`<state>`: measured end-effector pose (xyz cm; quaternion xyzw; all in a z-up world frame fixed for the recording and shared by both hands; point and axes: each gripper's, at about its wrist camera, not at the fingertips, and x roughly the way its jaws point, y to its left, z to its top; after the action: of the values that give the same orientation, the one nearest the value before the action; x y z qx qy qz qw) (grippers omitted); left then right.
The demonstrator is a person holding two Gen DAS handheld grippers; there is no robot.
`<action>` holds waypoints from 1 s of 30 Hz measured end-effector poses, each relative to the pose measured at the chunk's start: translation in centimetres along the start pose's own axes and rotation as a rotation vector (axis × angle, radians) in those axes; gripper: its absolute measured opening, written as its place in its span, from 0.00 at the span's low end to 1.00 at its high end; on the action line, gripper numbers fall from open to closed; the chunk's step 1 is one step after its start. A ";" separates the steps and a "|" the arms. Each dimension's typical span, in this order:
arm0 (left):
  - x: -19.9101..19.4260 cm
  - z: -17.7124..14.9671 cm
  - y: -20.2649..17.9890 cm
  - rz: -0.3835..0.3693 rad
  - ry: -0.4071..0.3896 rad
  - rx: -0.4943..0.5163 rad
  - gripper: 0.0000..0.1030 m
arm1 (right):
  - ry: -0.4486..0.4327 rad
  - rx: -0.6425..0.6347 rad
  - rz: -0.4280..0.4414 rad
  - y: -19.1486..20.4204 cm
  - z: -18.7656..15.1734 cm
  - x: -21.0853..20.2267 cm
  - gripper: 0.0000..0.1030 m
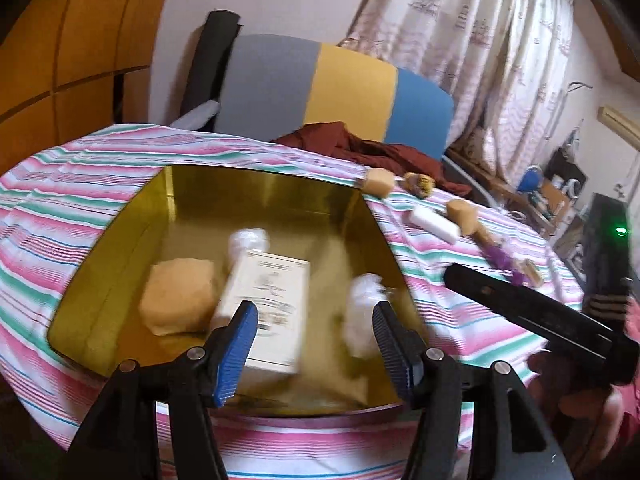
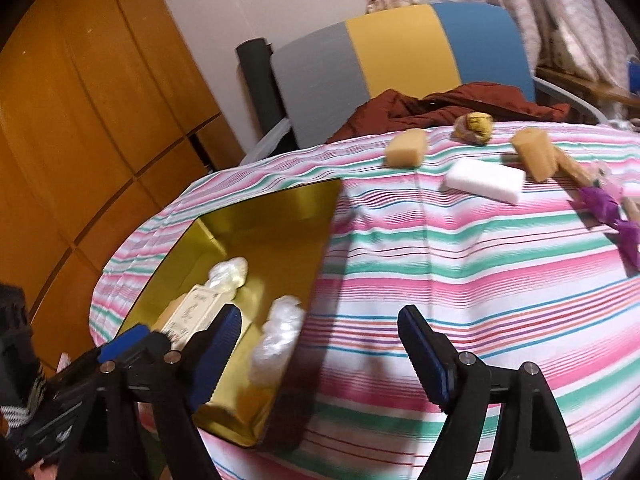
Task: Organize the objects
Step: 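Place the cream box and plastic bundle into the gold tray, opening both tools, then grasp the pink hair-roller case with the right tool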
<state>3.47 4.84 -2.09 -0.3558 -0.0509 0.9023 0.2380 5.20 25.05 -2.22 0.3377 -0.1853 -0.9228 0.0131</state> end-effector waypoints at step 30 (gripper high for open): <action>2.0 -1.4 -9.3 -0.163 0.115 0.192 0.64 | -0.030 0.117 -0.314 -14.3 0.5 -3.2 0.80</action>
<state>6.81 13.88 -1.90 -0.3773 0.0209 0.8588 0.3458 8.81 38.98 -4.93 0.3487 -0.1836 -0.9061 -0.1538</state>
